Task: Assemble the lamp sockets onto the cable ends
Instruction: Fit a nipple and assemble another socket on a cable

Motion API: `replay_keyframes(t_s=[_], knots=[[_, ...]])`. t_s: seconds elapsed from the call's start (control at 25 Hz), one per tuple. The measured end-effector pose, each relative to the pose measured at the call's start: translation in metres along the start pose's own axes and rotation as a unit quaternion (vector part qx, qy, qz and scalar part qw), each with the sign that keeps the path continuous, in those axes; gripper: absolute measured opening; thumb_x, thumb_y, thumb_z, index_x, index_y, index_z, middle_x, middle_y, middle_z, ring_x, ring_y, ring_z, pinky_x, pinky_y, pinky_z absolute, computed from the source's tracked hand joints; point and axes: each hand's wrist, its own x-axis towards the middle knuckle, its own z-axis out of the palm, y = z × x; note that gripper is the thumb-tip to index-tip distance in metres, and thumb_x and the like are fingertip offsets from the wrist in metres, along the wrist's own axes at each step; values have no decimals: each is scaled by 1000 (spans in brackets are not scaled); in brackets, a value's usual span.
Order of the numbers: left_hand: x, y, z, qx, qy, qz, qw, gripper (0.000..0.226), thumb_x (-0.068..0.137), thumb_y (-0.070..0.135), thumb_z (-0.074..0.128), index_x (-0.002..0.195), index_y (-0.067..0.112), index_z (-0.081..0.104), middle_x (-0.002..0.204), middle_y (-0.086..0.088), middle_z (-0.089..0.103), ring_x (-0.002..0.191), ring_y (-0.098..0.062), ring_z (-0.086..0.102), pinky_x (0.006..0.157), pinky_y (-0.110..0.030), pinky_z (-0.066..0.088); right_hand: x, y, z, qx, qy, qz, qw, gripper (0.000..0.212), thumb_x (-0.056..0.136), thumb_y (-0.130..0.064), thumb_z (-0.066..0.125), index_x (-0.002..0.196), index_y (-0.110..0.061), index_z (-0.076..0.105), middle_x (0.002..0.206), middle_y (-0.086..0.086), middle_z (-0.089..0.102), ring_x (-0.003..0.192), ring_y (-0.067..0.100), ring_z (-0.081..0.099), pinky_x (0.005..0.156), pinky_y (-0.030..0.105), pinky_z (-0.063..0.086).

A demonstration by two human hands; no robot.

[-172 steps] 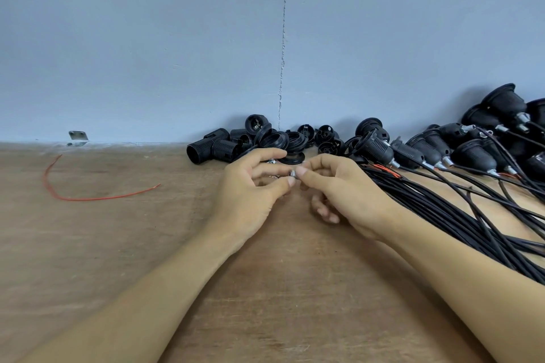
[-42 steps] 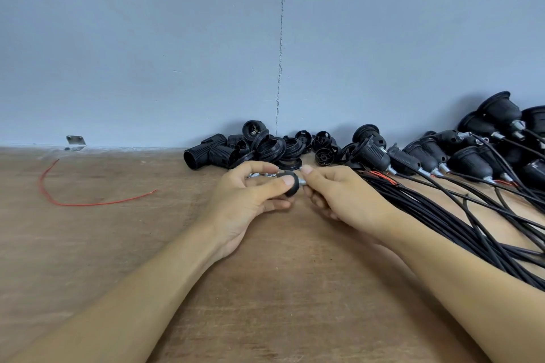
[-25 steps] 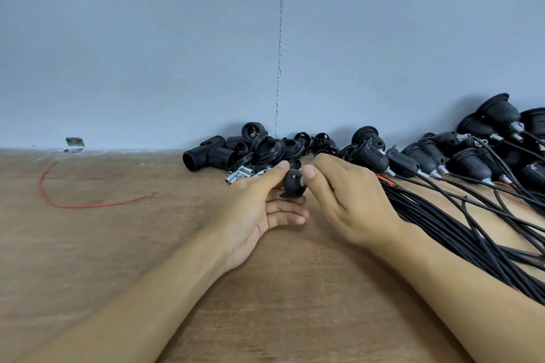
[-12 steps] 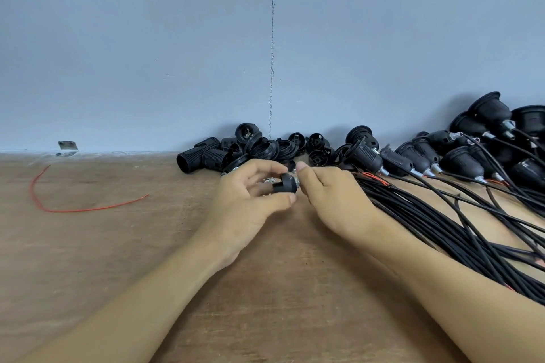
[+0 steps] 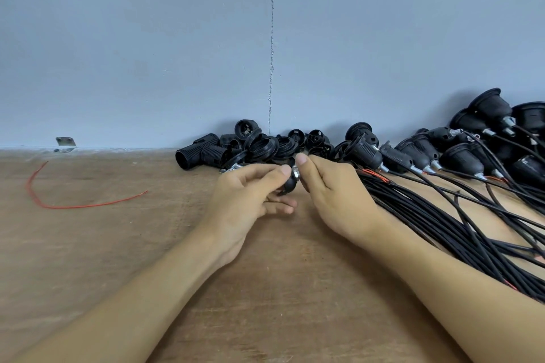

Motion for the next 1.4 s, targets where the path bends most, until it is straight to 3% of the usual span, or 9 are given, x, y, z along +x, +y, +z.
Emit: replay_keyframes(t_s=[0.12,0.28,0.44,0.56,0.72,0.92,1.2,1.28,1.4], knots=[[-1,-4,-2,134,16,93,986,29,78,4,85,93,27,77,94,3,78,83,-15,76,72,-21,59,4,-4,0,20,-56,109,992,55,105,-44,36,57,-19,36,50,-5,40,48,11,33,53,32,30],[-5,-9,5,212,30,153,965,37,78,3,83,96,34,74,94,14,76,80,-5,73,69,-15,53,7,-9,-9,250,-122,248,928,58,102,-56,38,55,-22,36,47,-4,35,38,11,30,40,21,28],[-2,-5,4,48,18,35,998,10,89,16,77,97,10,78,86,-4,77,73,-25,74,67,-28,60,1,-4,-3,77,-26,58,995,48,103,-48,42,68,-17,55,58,-7,57,50,6,49,56,26,40],[0,-3,2,16,-6,-14,1000,24,86,29,75,82,6,80,82,-12,73,67,-26,72,62,-27,59,0,0,-3,9,-21,-42,999,46,105,-45,36,79,-15,59,68,-2,59,67,18,58,67,42,48],[1,-2,3,-12,-9,-6,1000,21,71,28,80,82,10,83,80,-8,74,67,-24,72,63,-26,59,1,-1,-1,26,4,-4,1000,62,95,-62,34,69,-9,53,60,1,53,58,18,50,61,36,45],[2,-3,-1,41,14,34,998,31,71,20,84,102,13,79,94,-11,79,81,-25,76,75,-31,63,4,-5,0,54,-58,96,992,63,101,-57,36,62,-8,41,51,-6,38,48,10,34,54,28,34],[-2,-1,0,199,39,138,970,32,73,27,87,99,42,74,103,17,77,92,-7,73,85,-22,55,5,-14,-6,310,-150,264,901,54,101,-56,41,61,-21,40,51,-5,28,37,10,26,35,17,22],[-4,-2,1,223,37,160,961,33,76,22,88,98,40,72,102,24,75,86,3,70,76,-10,50,6,-14,-9,295,-171,271,900,55,101,-58,40,59,-21,42,49,-6,32,35,11,29,36,18,22],[-6,-9,3,238,38,143,960,35,79,17,86,102,39,69,101,25,73,86,1,70,73,-12,50,13,-11,-20,94,-154,225,958,66,101,-60,33,55,-17,53,45,-5,51,34,13,45,36,17,32]])
